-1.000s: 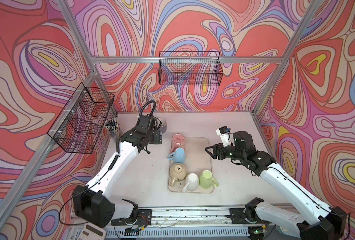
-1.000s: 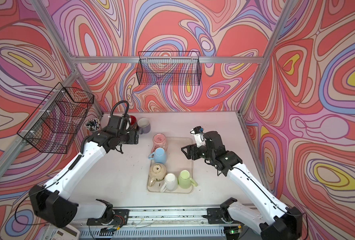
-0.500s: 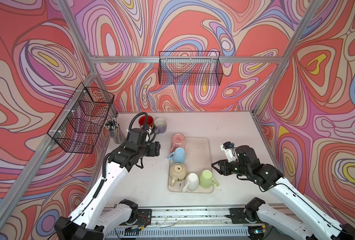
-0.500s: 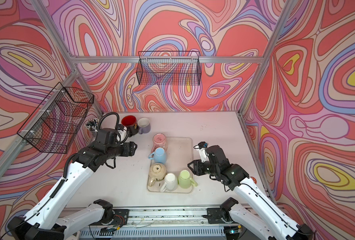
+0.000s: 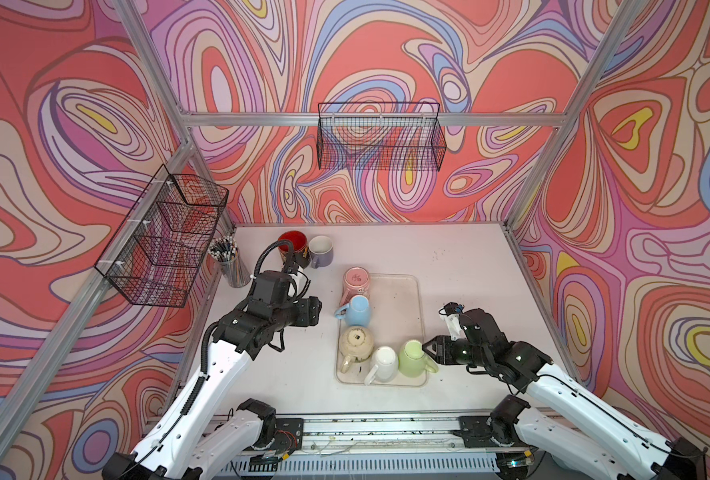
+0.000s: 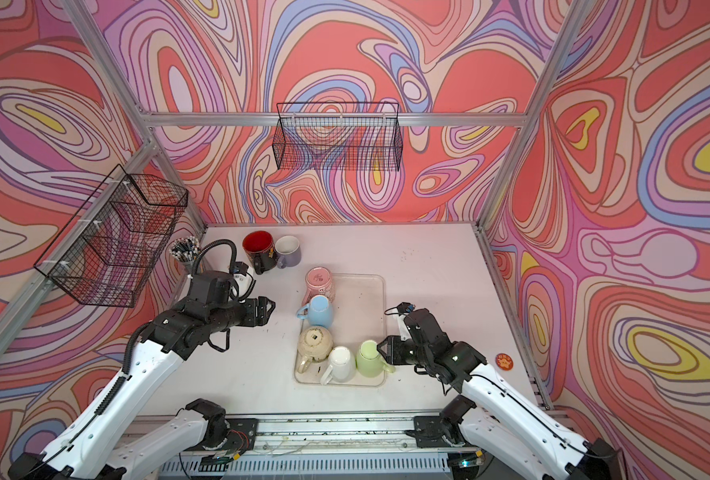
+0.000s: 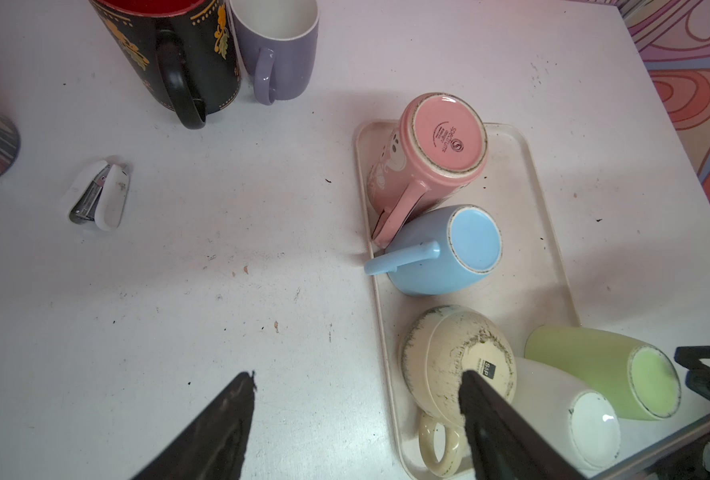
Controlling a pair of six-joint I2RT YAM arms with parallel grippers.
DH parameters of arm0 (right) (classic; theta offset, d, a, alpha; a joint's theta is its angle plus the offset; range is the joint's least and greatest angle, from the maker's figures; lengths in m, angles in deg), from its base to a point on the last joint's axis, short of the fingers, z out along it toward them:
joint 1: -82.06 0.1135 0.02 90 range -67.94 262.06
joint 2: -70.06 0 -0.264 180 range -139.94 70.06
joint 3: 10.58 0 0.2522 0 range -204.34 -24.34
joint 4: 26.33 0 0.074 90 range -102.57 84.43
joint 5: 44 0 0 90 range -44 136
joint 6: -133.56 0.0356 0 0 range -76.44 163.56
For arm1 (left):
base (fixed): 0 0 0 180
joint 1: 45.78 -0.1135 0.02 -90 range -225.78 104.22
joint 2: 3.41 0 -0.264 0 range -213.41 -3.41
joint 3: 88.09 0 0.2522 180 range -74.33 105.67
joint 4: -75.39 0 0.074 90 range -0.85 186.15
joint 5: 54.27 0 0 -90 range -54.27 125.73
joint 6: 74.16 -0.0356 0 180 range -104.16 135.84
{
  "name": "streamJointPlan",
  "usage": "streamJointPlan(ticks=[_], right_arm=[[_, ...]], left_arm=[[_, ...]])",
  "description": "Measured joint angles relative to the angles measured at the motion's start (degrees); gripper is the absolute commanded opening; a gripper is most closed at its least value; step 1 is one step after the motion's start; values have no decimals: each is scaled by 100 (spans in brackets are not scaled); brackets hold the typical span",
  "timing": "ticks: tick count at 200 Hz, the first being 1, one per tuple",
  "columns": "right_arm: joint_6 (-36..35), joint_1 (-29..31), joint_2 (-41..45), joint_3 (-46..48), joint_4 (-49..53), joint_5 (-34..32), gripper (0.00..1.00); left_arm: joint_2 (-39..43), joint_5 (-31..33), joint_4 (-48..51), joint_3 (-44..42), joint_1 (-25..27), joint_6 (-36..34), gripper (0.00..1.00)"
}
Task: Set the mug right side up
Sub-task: 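Lower the open right gripper around the pale green mug lying on the tray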
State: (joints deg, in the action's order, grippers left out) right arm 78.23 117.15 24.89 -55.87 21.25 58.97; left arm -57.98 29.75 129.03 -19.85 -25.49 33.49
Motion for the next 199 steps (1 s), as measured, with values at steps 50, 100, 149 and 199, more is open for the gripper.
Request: streamJointPlan(ticks=[50,100,149,199], right_arm=[[319,350,168,232,-201,-85,48],[404,675,179,348,-356,-225,52],[435,946,-83,348,-595,-428,58],[437,1250,-308,326,-776,-643,66]], left_arm=[[74,-9,-37,-42,0,-7,80],[96,-11,-50,-50,0,-7,80],[96,-11,-52,-59,0,-7,80],[92,-11,-55,-61,0,-7,80]])
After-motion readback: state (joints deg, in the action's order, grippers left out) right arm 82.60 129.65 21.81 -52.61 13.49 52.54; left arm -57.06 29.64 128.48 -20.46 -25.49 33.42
